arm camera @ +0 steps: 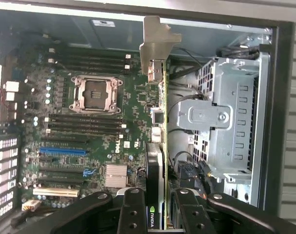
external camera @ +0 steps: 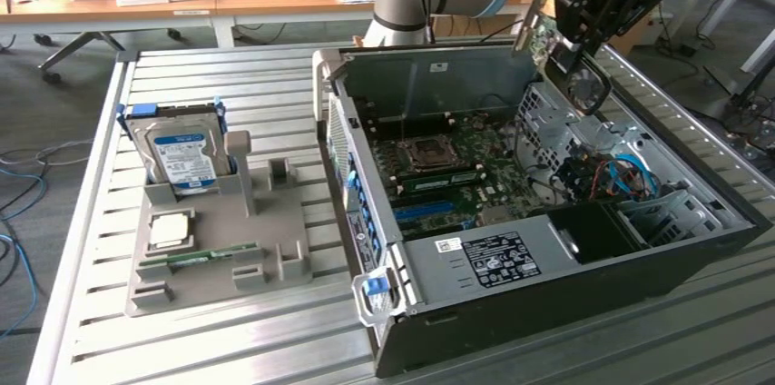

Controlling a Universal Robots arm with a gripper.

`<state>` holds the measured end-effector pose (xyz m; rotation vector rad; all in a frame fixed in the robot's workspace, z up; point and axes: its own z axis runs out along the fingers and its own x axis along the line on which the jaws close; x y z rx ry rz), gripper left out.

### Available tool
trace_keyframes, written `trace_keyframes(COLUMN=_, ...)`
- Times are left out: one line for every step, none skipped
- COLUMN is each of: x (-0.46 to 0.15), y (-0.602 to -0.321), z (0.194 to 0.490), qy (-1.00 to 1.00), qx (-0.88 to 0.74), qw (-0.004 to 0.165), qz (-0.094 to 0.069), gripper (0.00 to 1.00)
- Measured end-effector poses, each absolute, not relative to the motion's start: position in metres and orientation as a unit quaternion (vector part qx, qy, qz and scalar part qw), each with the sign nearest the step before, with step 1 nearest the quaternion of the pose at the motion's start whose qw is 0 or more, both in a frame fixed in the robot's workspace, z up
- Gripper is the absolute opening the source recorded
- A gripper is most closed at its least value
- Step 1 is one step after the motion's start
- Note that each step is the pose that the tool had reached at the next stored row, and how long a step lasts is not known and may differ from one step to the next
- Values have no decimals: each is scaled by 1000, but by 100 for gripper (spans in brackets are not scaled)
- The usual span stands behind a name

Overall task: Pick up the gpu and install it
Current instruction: 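Insert the gpu into the slot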

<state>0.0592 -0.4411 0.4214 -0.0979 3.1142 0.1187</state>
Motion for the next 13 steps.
trace_keyframes(x=59, y=-441, z=421, qy=999, qx=-38, qw=12, qz=38, gripper=27)
trace_keyframes(x=59, y=-441, z=421, qy=998, qx=-44, qw=11, qz=38, gripper=27)
trace_keyframes(x=59, y=-441, z=421, qy=998, qx=-50, qw=11, qz=38, gripper=27)
trace_keyframes(x=59, y=-441, z=421, qy=998, qx=-56, qw=11, qz=38, gripper=27)
trace_keyframes(x=59, y=-441, z=421, qy=997, qx=-62, qw=11, qz=38, gripper=27)
trace_keyframes(x=59, y=-441, z=421, qy=997, qx=-68, qw=10, qz=38, gripper=27)
trace_keyframes(x=59, y=-441, z=421, qy=996, qx=-74, qw=10, qz=38, gripper=27)
trace_keyframes(x=59, y=-441, z=421, qy=996, qx=-79, qw=10, qz=39, gripper=27)
trace_keyframes(x=59, y=-441, z=421, qy=996, qx=-83, qw=10, qz=39, gripper=27)
trace_keyframes(x=59, y=-441, z=421, qy=996, qx=-84, qw=10, qz=39, gripper=27)
trace_keyframes(x=59, y=-441, z=421, qy=996, qx=-84, qw=10, qz=39, gripper=27)
trace_keyframes(x=59, y=-441, z=421, qy=996, qx=-85, qw=10, qz=39, gripper=27)
trace_keyframes(x=59, y=-441, z=421, qy=996, qx=-85, qw=10, qz=39, gripper=27)
